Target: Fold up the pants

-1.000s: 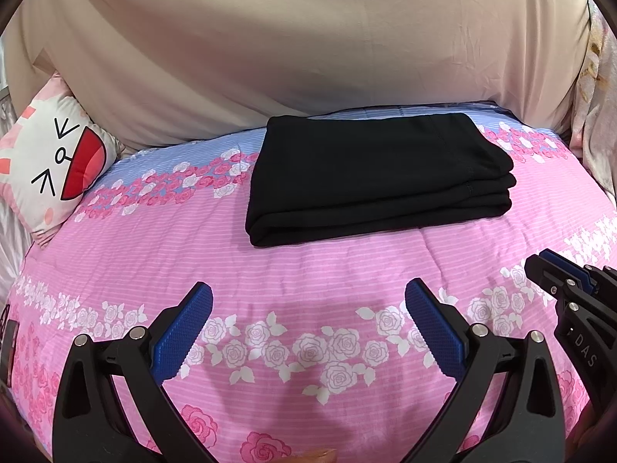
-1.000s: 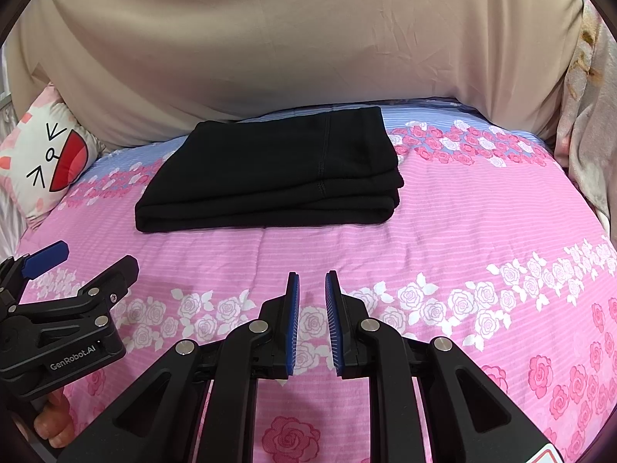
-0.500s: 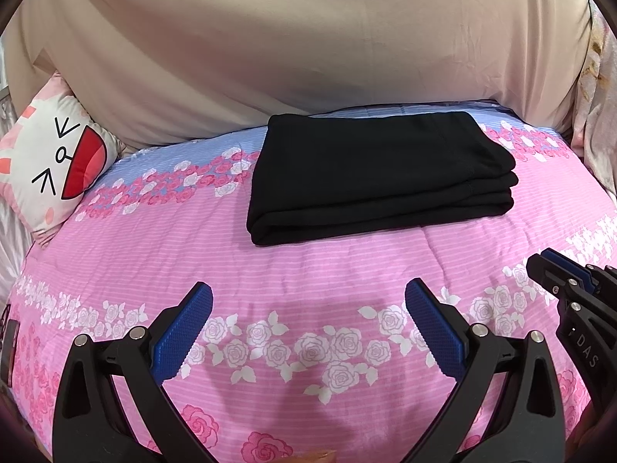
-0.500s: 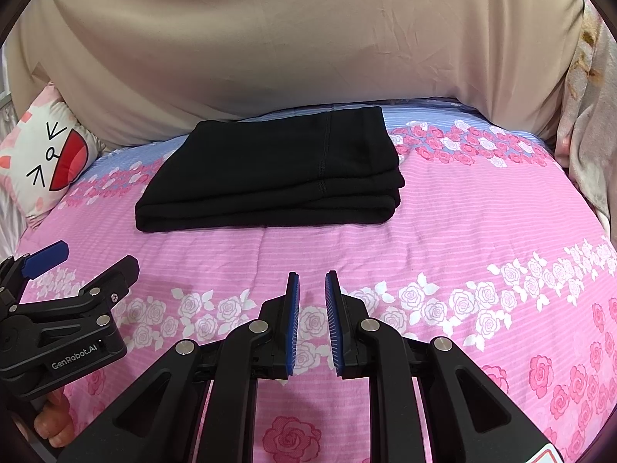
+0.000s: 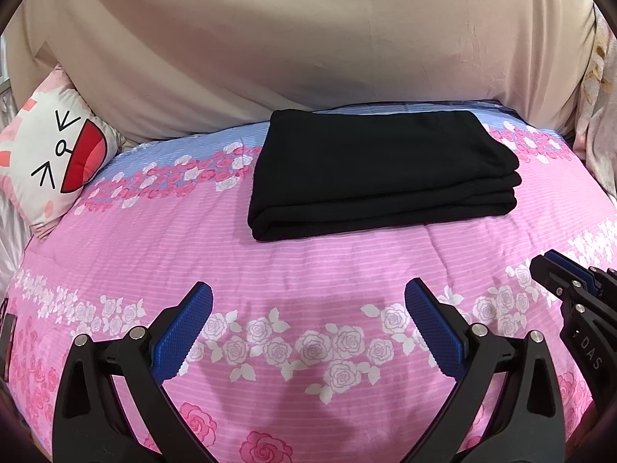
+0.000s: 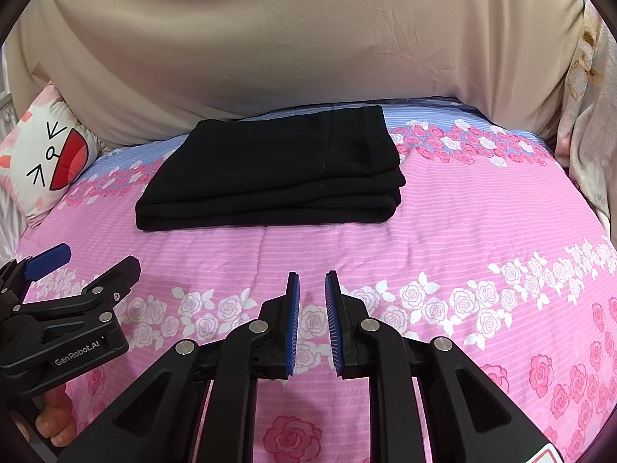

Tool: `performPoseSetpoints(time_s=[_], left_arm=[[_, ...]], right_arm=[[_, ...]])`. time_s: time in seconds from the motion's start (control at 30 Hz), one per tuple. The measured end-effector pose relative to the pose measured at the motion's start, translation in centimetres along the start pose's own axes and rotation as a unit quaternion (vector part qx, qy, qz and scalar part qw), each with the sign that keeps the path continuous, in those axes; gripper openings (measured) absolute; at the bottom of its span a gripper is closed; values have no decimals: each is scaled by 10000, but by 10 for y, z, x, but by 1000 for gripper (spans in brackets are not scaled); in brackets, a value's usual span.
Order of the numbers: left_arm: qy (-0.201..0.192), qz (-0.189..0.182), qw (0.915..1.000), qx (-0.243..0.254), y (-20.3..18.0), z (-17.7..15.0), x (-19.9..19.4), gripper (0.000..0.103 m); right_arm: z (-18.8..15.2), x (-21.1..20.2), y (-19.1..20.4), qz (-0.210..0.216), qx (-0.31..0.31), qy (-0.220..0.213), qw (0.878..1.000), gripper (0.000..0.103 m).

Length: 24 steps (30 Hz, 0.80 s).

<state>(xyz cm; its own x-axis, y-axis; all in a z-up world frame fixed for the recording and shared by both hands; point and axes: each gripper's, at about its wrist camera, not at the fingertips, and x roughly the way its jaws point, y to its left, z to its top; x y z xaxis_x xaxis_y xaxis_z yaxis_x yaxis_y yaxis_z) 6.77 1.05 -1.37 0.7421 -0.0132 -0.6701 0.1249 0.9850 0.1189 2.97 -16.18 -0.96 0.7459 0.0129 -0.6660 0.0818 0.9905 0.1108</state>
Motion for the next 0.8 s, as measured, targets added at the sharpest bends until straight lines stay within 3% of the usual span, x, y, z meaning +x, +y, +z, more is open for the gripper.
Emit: performPoseSetpoints(time_s=[0.8], left_arm=[[-53,9,10000,71,-3,0,-2,96]], right_arm=[[0,0,0,6,-25,9,10000,16]])
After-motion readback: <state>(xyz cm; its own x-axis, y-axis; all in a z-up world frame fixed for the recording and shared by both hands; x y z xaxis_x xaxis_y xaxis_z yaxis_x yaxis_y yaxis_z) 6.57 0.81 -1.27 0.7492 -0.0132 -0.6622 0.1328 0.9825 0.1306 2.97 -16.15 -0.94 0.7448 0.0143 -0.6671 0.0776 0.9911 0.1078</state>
